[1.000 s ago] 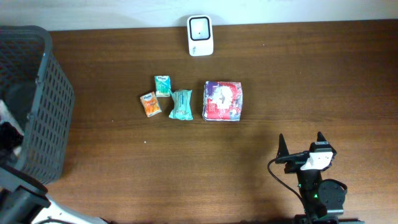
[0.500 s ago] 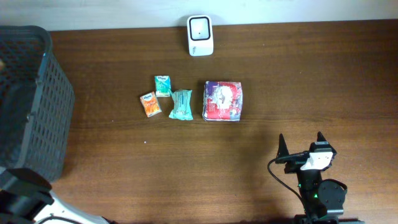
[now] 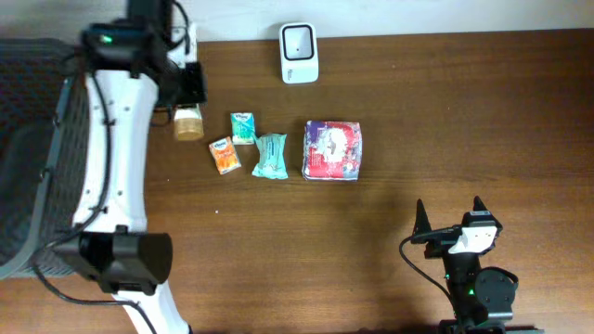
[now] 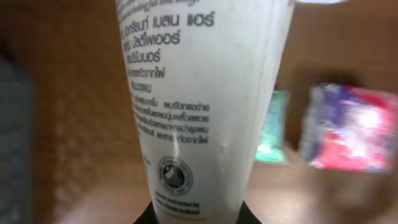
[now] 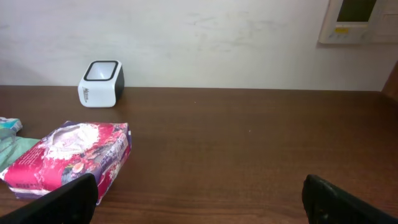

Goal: Scan the item barcode
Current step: 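Lay the white tube left of the orange pack and lift the left gripper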

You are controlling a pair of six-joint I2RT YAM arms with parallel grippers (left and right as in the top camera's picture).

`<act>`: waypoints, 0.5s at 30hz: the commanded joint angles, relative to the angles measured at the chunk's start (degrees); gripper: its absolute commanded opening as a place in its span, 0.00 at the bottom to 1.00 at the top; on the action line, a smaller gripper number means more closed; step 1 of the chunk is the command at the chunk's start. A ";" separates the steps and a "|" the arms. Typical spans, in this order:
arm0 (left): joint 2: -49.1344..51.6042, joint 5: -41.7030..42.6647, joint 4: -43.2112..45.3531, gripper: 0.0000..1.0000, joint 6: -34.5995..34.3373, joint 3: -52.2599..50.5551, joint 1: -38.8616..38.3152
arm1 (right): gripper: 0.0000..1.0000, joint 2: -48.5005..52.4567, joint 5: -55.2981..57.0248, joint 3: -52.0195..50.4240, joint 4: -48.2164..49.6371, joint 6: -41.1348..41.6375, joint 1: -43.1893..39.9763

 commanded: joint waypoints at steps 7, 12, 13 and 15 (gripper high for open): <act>-2.08 -13.44 23.63 0.05 0.07 -36.06 -1.03 | 0.99 -0.35 0.26 -0.46 -0.20 -0.15 0.31; -2.08 -13.44 29.31 0.17 0.09 -44.87 -1.07 | 0.99 -0.35 0.26 -0.46 -0.20 -0.15 0.31; -2.08 -13.44 29.53 0.20 0.09 -45.90 -1.07 | 0.99 -0.35 0.26 -0.46 -0.20 -0.15 0.31; -2.08 -13.42 29.53 0.57 0.09 -46.49 -1.07 | 0.99 -0.35 0.26 -0.46 -0.20 -0.15 0.31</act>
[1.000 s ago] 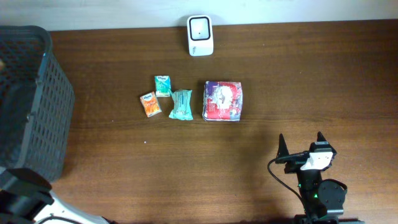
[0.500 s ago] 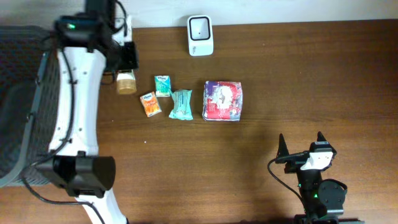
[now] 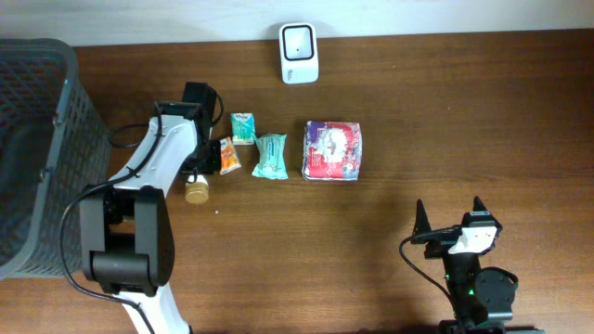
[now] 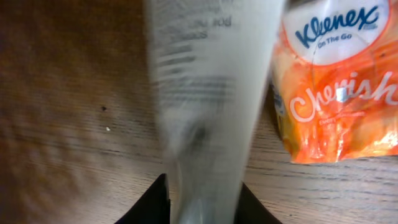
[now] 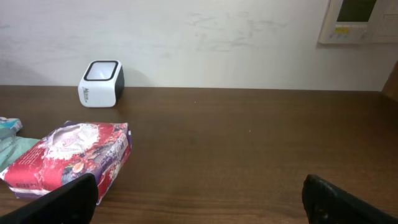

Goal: Scan the item barcode
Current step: 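Lay the white tube left of the orange pack and lift the left gripper, then move the right gripper to the red wipes pack and grasp it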

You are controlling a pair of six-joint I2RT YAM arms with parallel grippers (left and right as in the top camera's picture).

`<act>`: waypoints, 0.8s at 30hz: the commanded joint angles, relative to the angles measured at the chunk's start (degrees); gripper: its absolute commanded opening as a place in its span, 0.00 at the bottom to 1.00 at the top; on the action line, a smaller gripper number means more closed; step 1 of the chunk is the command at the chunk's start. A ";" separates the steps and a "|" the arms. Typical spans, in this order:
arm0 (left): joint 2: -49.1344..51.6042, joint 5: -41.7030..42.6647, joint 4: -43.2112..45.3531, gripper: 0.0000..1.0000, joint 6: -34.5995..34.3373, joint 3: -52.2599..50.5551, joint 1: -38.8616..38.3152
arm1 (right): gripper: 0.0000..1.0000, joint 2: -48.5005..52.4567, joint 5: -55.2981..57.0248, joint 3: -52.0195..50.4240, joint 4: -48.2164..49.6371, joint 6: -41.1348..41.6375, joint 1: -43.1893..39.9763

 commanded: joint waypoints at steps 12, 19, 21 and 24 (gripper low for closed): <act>-12.22 0.72 -13.57 0.99 -4.76 32.33 0.72 | 0.99 -0.33 0.24 -0.46 -0.17 -0.13 0.31; -18.56 -2.25 -17.03 0.99 -4.74 34.25 0.72 | 0.99 -0.33 0.68 -0.46 0.02 -0.15 0.31; -18.56 -2.05 -17.03 0.99 -4.76 34.25 0.72 | 0.99 -0.33 -2.43 -0.46 3.50 2.12 0.33; -18.56 -1.79 -17.03 0.99 -4.76 34.25 0.72 | 0.99 -0.33 -23.71 -0.46 9.51 10.43 0.31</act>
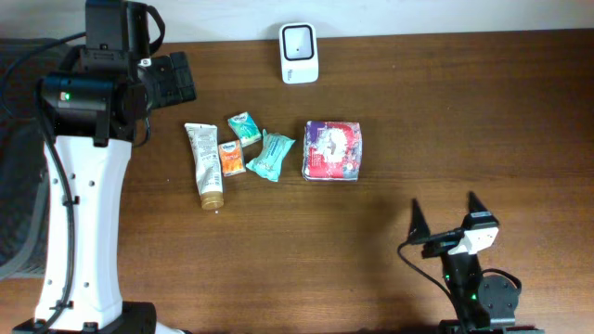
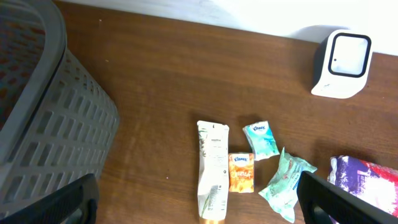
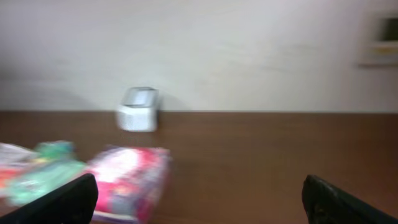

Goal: Scan the item barcode
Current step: 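Move the right gripper to the red wipes pack and grasp it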

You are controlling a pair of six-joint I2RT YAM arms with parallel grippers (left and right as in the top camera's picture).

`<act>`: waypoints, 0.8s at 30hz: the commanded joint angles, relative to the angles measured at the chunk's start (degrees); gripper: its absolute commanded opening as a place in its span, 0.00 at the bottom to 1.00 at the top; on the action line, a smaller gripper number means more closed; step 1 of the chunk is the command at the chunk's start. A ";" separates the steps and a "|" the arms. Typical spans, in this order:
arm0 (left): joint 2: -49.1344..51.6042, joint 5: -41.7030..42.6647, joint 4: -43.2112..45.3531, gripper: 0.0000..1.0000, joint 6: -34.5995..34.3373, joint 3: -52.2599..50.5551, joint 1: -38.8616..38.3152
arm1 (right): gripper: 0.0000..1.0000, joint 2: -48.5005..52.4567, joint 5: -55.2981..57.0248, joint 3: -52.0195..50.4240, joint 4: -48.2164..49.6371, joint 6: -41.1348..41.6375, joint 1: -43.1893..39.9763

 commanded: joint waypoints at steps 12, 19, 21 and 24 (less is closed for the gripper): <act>0.07 -0.52 -0.02 0.99 -0.55 -0.35 0.39 | 0.99 20.72 -11.13 29.11 7.15 -8.90 0.31; 0.07 -0.52 -0.02 0.99 -0.55 -0.35 0.39 | 0.99 73.68 -23.63 80.72 -44.24 -12.68 0.31; 0.07 -0.52 -0.02 0.99 -0.55 -0.35 0.39 | 0.98 82.34 -34.07 85.00 -50.51 -11.15 0.31; 0.07 -0.55 -0.02 0.99 -0.55 -0.35 0.39 | 0.99 92.15 -35.63 84.98 -50.53 -10.16 0.35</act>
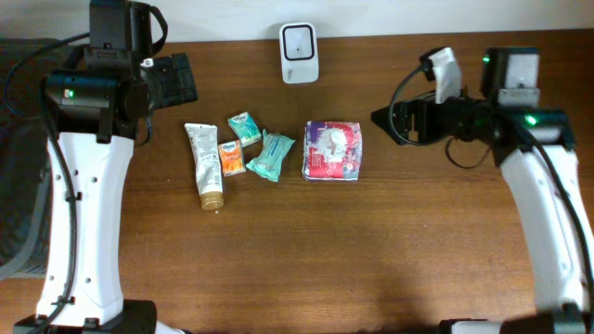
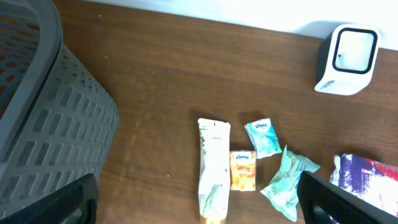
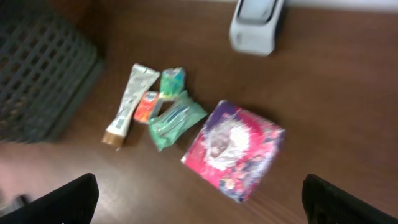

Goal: Scan the item barcode
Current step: 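Move the right gripper to the red wipes pack and grasp it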

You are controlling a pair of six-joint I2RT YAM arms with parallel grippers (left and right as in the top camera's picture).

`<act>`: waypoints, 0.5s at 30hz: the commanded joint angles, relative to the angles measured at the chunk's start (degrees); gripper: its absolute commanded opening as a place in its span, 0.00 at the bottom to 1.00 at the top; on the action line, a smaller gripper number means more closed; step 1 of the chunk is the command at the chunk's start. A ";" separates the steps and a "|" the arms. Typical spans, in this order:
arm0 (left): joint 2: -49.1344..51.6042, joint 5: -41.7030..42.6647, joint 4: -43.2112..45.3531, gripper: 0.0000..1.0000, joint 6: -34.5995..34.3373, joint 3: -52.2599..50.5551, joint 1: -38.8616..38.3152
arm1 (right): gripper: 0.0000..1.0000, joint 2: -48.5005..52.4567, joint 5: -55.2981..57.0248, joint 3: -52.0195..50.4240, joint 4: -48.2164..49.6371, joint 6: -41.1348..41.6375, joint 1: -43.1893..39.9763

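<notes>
The white scanner [image 1: 299, 40] stands at the table's back edge, also seen in the left wrist view [image 2: 348, 59] and the right wrist view [image 3: 256, 26]. A white tube [image 1: 203, 165] lies flat left of an orange tissue pack [image 1: 230, 157], a small teal pack [image 1: 244, 126], a teal wipes pack [image 1: 270, 154] and a red-purple tissue pack [image 1: 332, 149]. My left gripper [image 1: 176, 79] hangs high over the back left, open and empty [image 2: 199, 208]. My right gripper [image 1: 390, 119] is raised just right of the red-purple pack [image 3: 235, 148], open and empty [image 3: 199, 202].
A dark grey mesh basket [image 2: 37, 124] stands off the table's left side, also visible at the left edge of the overhead view [image 1: 14, 204] and in the right wrist view [image 3: 37, 68]. A pale wall runs behind the scanner.
My right arm has come up from its low spot at the table's front right to a raised place right of the red-purple pack, looking down on the items. The left arm and items hardly changed.
My left gripper first held the white tube up at the back left. Then it held the tube low beside the orange pack. Later the tube lay on the table and the left gripper was open high above. The right arm stayed at the front, then rose.
</notes>
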 commanded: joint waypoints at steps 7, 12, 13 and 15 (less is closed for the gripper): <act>-0.35 -0.42 0.04 0.99 -0.50 0.04 0.39 | 0.99 25.81 -3.89 1.33 -0.26 9.92 0.37; -0.35 -0.39 0.04 0.99 -0.50 0.04 0.39 | 0.99 28.94 -6.91 1.16 -1.51 9.88 1.14; -0.35 -0.42 0.07 0.99 -0.50 0.04 0.39 | 0.98 28.94 -6.88 1.16 -1.11 9.88 1.92; -0.35 -0.42 0.07 0.99 -0.50 0.04 0.39 | 0.99 28.94 -6.08 1.16 0.02 9.90 3.32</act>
